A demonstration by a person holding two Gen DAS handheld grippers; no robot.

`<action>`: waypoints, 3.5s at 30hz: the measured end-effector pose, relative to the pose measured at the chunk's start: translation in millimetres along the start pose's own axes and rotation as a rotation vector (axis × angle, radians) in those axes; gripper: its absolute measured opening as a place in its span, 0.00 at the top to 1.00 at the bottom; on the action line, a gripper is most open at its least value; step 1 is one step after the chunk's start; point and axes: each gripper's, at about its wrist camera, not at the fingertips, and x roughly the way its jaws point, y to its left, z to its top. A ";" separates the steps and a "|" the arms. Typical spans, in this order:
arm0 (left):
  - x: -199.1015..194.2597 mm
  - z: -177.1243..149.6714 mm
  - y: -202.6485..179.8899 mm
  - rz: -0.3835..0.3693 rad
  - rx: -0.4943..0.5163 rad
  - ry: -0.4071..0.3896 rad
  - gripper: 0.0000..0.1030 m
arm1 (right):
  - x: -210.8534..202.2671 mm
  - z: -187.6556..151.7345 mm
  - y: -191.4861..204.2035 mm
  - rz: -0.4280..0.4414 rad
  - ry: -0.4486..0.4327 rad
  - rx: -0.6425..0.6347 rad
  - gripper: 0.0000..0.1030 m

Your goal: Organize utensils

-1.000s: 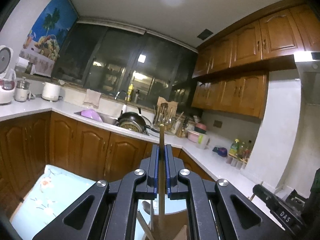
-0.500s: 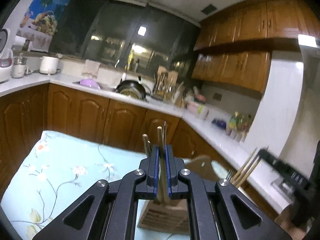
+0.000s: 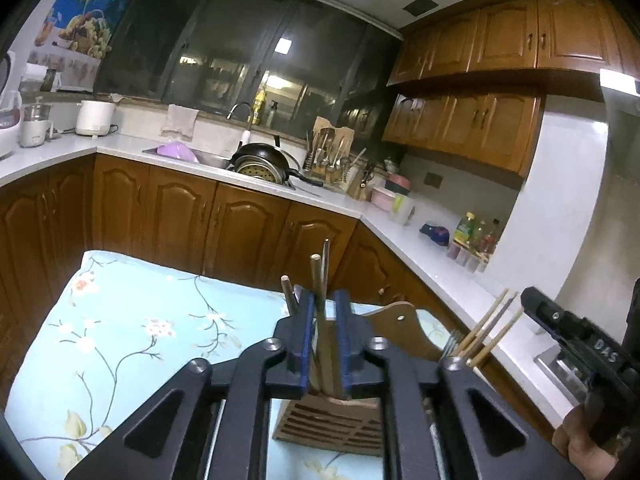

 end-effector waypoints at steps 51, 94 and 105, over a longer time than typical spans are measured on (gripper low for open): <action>-320.3 -184.0 -73.4 0.250 0.197 0.019 0.01 | -232.4 -178.3 25.3 -0.014 0.018 -0.185 0.00; -356.5 -210.7 -37.1 0.356 0.291 -0.062 0.01 | -265.2 -202.5 18.7 -0.043 -0.039 -0.189 0.00; -356.0 -207.2 -26.4 0.361 0.288 -0.063 0.01 | -267.6 -200.7 17.9 -0.040 -0.046 -0.185 0.00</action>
